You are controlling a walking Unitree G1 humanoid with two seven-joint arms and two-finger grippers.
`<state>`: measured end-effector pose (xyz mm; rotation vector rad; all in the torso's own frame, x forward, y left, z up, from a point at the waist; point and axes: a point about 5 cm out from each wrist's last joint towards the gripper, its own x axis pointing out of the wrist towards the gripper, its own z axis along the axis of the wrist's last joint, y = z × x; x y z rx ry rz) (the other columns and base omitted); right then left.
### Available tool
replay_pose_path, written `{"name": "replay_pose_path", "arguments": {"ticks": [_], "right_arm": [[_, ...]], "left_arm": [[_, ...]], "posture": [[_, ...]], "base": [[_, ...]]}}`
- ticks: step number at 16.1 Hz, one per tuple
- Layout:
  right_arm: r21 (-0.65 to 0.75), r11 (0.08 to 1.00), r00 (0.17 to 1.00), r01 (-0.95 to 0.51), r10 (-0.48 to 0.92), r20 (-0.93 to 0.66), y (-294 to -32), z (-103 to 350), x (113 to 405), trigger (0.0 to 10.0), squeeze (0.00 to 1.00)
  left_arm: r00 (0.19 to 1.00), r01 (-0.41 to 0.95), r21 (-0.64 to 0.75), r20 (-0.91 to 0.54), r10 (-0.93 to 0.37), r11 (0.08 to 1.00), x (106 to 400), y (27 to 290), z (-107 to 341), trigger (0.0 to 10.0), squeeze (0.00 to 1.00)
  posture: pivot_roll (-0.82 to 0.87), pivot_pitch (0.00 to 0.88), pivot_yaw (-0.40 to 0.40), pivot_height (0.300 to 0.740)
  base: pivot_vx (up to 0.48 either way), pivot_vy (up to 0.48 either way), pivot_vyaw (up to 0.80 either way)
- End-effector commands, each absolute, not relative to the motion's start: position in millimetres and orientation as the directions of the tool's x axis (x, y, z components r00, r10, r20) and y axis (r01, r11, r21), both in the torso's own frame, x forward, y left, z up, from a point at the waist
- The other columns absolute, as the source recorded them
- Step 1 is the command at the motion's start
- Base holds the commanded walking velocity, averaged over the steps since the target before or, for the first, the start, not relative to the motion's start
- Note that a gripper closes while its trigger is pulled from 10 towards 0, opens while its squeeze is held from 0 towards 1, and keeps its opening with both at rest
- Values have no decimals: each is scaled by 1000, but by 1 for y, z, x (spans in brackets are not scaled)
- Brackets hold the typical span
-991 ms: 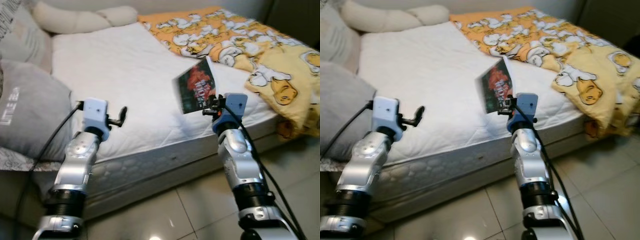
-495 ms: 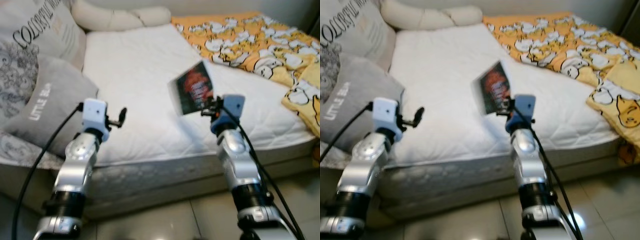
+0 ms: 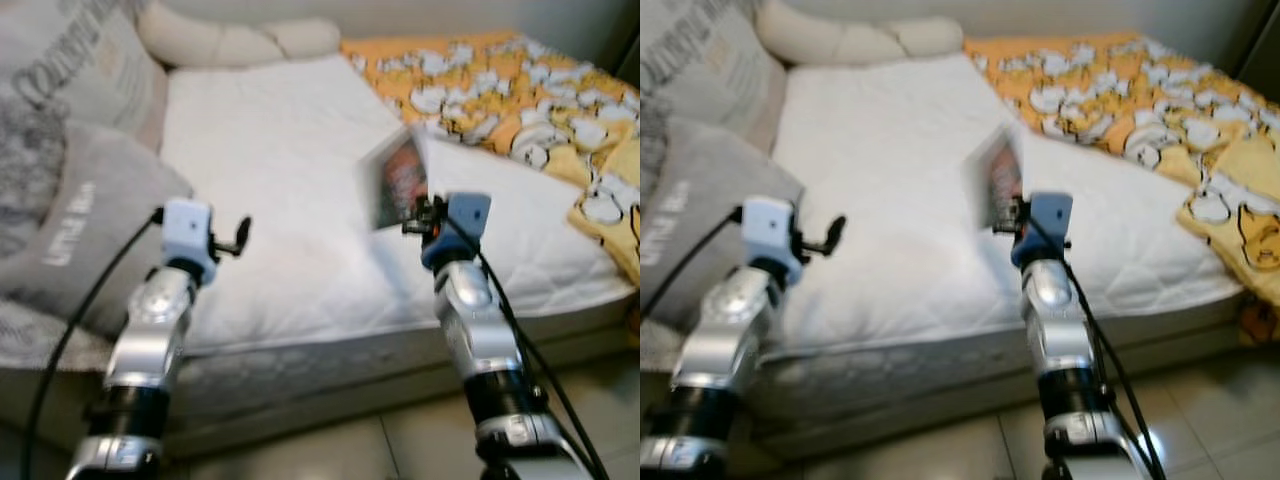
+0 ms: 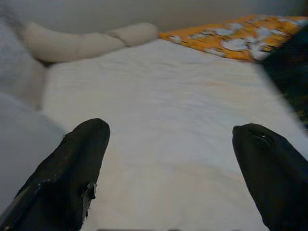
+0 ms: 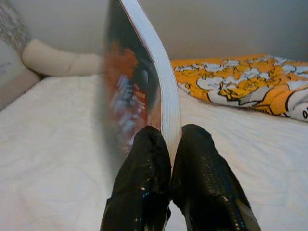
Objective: Clean up the room
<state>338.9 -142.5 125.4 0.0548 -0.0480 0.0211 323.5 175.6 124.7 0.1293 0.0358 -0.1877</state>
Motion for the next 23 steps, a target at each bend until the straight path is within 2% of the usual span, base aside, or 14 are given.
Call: {"name": "replay_pose_path", "arguments": {"ticks": [1, 9, 19, 20, 23], "right_arm": [[59, 998, 993, -19, 12, 114, -144, 141, 342, 10000, 0], [53, 998, 994, -29, 23, 111, -142, 140, 342, 10000, 0], [50, 995, 993, -83, 78, 92, -135, 138, 341, 10000, 0], [94, 993, 994, -78, 70, 88, -135, 137, 340, 10000, 0], [92, 993, 994, -78, 70, 88, -137, 138, 340, 10000, 0]], "left_arm": [[982, 189, 141, -33, -186, 972, 325, 178, 130, 10000, 659], [981, 192, 140, -35, -189, 971, 325, 178, 129, 10000, 659], [982, 190, 141, -34, -187, 972, 325, 179, 129, 10000, 659], [980, 199, 137, -39, -196, 970, 325, 177, 129, 10000, 647], [964, 267, 152, -56, -261, 952, 321, 170, 127, 10000, 627]], "posture": [[26, 0, 8, 740], [27, 0, 8, 740], [28, 0, 7, 740], [30, 0, 4, 740], [33, 0, 0, 740]], "base": [[352, 0, 0], [356, 0, 0], [353, 0, 781], [0, 0, 0], [0, 0, 0]]}}
